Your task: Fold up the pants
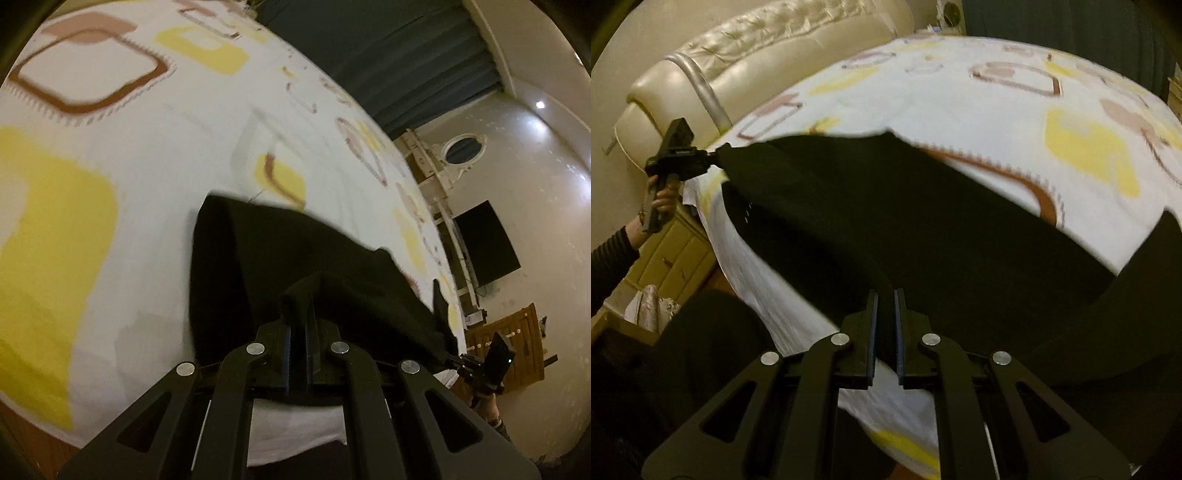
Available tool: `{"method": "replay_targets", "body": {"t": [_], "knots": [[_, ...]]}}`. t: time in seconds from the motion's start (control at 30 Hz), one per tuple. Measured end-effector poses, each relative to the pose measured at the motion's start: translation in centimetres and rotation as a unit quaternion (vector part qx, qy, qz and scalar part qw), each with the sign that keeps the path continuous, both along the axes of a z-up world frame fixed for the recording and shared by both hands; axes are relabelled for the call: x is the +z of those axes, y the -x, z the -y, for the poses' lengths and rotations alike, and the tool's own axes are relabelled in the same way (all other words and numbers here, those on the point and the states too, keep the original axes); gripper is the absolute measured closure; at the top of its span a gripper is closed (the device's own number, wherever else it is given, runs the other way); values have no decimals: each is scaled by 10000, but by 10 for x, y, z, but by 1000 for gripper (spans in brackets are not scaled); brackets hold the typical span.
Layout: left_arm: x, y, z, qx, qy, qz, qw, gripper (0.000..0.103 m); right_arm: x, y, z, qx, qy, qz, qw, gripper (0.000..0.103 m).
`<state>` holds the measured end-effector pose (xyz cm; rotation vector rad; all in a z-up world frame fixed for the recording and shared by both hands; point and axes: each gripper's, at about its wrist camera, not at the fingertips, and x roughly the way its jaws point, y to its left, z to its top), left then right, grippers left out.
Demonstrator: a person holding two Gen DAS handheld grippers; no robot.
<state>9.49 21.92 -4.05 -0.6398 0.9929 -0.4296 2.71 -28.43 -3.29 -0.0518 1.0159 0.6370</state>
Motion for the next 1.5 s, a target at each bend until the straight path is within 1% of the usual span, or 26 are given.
{"method": "replay_targets", "body": {"t": [0.13,0.23,0.27,0.3,0.33,0.37,0.4,0.43,0.5,0.57,0.63,0.7,0.77,0.87,0.93,0.97,1.0,1.03,1.07,1.13,1.2,1.27,1.33,1.4,1.47,1.5], "knots": [[-11,7,5,10,-110,-145,9998,96,-19,11,-6,-74,309,0,9995,95],[-16,14,1,109,-80,-267,9996,85,-29,15,-8,-149,426,-22,9990,90],[-17,16,-3,180,47,-311,9993,81,-30,17,-6,-201,397,-61,9990,87],[-16,21,-6,215,137,-326,9991,77,-29,20,-4,-268,324,-78,9991,82],[-14,27,-8,248,193,-325,9990,74,-28,21,-1,-316,252,-98,9991,80],[-12,33,-11,323,182,-306,9988,62,-25,23,2,-379,163,-133,9991,79],[-11,40,-12,403,155,-296,9986,53,-23,27,6,-436,81,-147,9989,77],[-10,45,-14,470,185,-282,9983,51,-21,30,10,-491,0,-163,9987,75],[-8,57,-14,570,490,-235,9969,46,-14,35,23,-696,-324,-210,9968,63],[-7,65,-12,726,691,-188,9948,42,-8,41,36,-941,-687,-190,9930,57],[-7,66,-3,792,754,-179,9938,41,-5,43,51,-1254,-1130,-276,9853,54],[-9,62,8,777,681,-214,9944,41,-6,42,64,-1552,-1462,-396,9762,54],[-12,53,20,791,472,-286,9953,41,-8,40,73,-1768,-1624,-449,9697,54],[-16,45,30,809,354,-345,9955,41,-11,40,84,-2054,-1755,-508,9615,52],[-17,41,37,881,43,-334,9955,42,-12,40,89,-2169,-1816,-532,9577,49],[-18,39,39,902,-106,-334,9953,57,-12,41,92,-2242,-1791,-515,9566,49],[-20,36,39,1009,-419,-395,9932,86,-12,41,94,-2299,-1764,-500,9558,49],[-23,32,39,1109,-720,-493,9900,93,-11,41,98,-2348,-1767,-481,9546,49],[-28,31,36,1171,-795,-565,9883,93,-10,43,100,-2391,-1767,-462,9537,49],[-36,31,31,1193,-633,-601,9890,93,-7,42,108,-2514,-1726,-411,9515,49],[-37,34,29,1167,-555,-530,9902,92,-1,39,120,-2720,-1661,-376,9471,49],[-32,36,29,1090,-636,-442,9910,91,6,32,133,-2897,-1580,-301,9435,49],[-23,41,31,1015,-820,-366,9908,84,16,22,146,-3087,-1418,-137,9404,48],[-11,46,33,1047,-1033,-247,9888,52,27,2,163,-3361,-1267,-33,9333,43],[3,51,35,1286,-1309,-59,9830,41,33,-26,177,-3649,-1083,-22,9247,42],[6,50,36,1336,-1396,-21,9811,40,34,-39,182,-3774,-944,-50,9212,42]]}}
